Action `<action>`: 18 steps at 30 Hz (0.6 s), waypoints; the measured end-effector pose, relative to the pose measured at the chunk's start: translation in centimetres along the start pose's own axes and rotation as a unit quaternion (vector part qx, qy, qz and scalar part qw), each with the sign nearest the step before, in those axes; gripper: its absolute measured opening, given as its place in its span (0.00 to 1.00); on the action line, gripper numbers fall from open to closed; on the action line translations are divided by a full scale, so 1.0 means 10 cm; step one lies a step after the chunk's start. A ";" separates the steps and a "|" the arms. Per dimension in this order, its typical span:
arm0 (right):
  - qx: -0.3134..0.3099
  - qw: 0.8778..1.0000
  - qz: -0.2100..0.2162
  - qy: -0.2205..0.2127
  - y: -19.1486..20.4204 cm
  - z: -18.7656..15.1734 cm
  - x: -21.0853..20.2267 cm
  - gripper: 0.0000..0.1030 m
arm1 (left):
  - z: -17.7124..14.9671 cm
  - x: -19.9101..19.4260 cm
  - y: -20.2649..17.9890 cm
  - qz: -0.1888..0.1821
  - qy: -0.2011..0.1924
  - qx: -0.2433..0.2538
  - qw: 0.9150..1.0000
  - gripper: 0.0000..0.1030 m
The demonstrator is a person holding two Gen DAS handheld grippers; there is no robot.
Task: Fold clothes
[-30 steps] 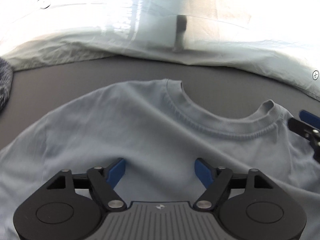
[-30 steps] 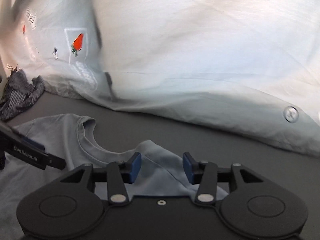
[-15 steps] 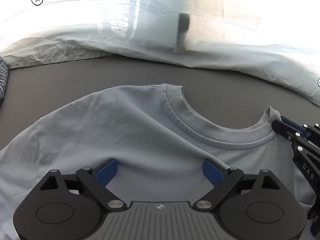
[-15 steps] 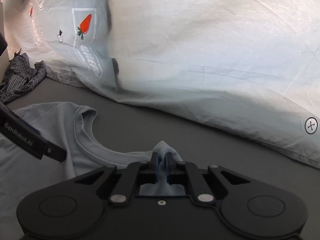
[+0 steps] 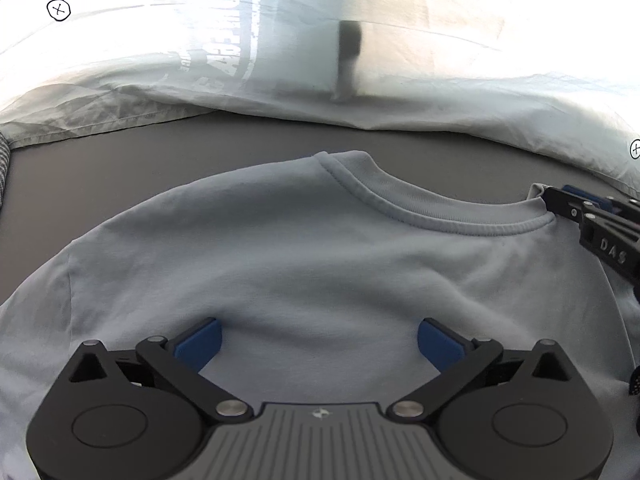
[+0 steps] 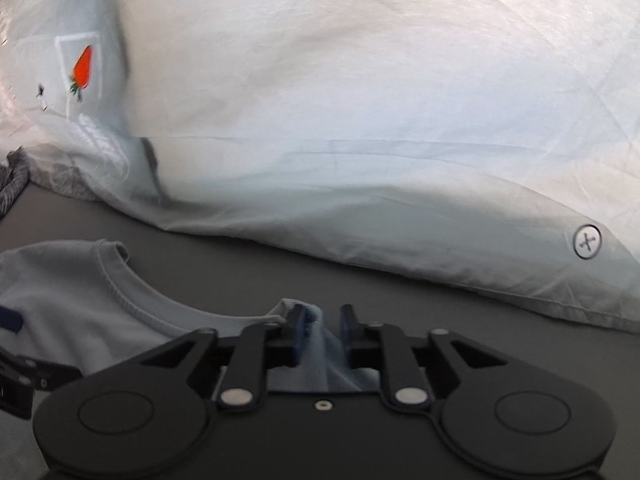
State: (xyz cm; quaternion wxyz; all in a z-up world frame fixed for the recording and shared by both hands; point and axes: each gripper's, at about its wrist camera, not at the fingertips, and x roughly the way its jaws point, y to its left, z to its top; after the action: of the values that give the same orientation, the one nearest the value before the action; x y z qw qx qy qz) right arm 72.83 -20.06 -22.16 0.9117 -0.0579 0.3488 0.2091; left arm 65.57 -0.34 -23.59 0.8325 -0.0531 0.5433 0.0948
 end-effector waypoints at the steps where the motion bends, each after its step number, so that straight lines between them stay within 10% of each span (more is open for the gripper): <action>1: 0.009 1.000 0.003 -0.003 -0.03 0.00 -0.05 0.23 | -0.02 -0.01 -0.01 0.000 0.003 0.001 1.000 1.00; 12: 0.017 0.994 -0.101 -0.024 -0.27 -0.51 -1.20 0.28 | -0.60 -0.36 -0.36 -0.019 0.041 0.014 0.999 1.00; 18: 0.136 0.976 -0.168 -0.009 -0.76 -1.27 -2.00 0.33 | -1.07 -0.55 -0.80 -0.039 0.063 0.074 0.994 1.00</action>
State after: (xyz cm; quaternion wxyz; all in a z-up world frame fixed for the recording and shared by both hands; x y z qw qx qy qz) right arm 54.84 -36.96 -18.80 0.9362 0.0103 0.3514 0.0039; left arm 55.58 -10.70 -23.00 0.8012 -0.0183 0.5978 0.0178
